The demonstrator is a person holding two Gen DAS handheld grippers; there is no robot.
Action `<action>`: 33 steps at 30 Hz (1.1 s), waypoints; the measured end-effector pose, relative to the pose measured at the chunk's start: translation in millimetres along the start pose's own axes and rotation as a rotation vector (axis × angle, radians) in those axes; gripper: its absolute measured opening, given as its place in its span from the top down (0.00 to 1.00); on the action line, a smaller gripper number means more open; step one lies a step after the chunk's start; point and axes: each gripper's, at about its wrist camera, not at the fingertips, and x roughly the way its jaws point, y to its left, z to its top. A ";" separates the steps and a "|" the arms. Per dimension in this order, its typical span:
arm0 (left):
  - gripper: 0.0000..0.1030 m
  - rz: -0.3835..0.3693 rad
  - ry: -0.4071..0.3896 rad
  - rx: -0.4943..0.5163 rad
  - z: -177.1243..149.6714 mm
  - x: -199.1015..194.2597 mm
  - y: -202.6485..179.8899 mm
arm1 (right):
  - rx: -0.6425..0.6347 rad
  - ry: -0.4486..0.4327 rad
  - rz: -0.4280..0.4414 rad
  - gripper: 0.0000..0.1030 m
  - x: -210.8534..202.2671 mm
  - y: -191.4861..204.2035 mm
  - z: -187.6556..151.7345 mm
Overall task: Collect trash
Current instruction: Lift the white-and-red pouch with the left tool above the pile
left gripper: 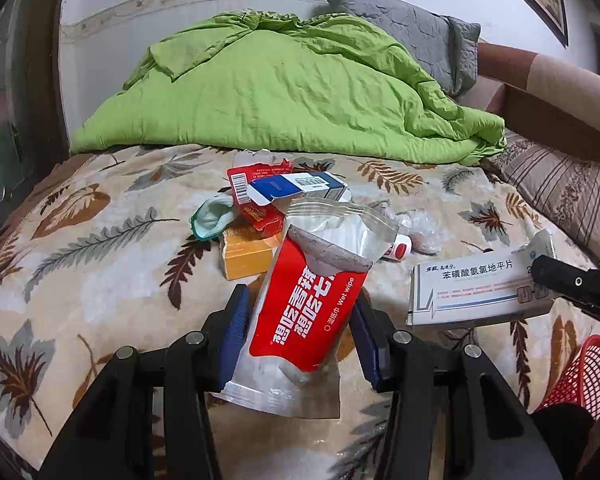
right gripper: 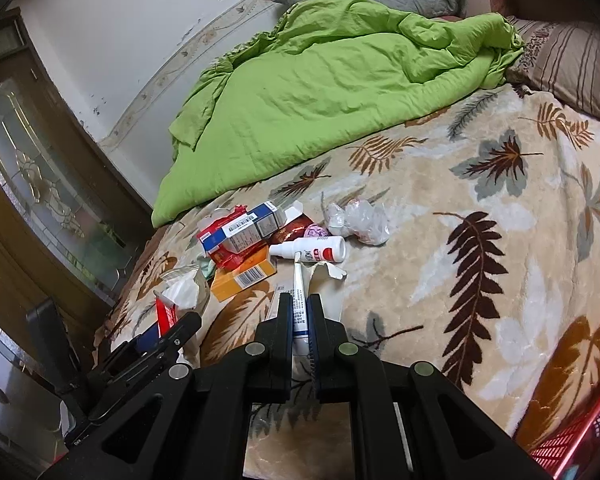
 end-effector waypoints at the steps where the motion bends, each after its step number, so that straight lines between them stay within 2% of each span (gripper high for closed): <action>1: 0.54 0.009 0.000 0.008 -0.6 0.6 -1.4 | -0.003 -0.001 -0.001 0.93 -0.3 0.6 0.0; 12: 0.54 0.036 -0.002 0.022 -1.8 0.1 -0.8 | -0.008 -0.002 -0.001 0.93 -0.6 1.8 -0.7; 33: 0.54 0.043 -0.005 0.039 -2.7 -0.1 -2.7 | -0.007 -0.002 -0.001 0.93 -1.2 1.0 -0.3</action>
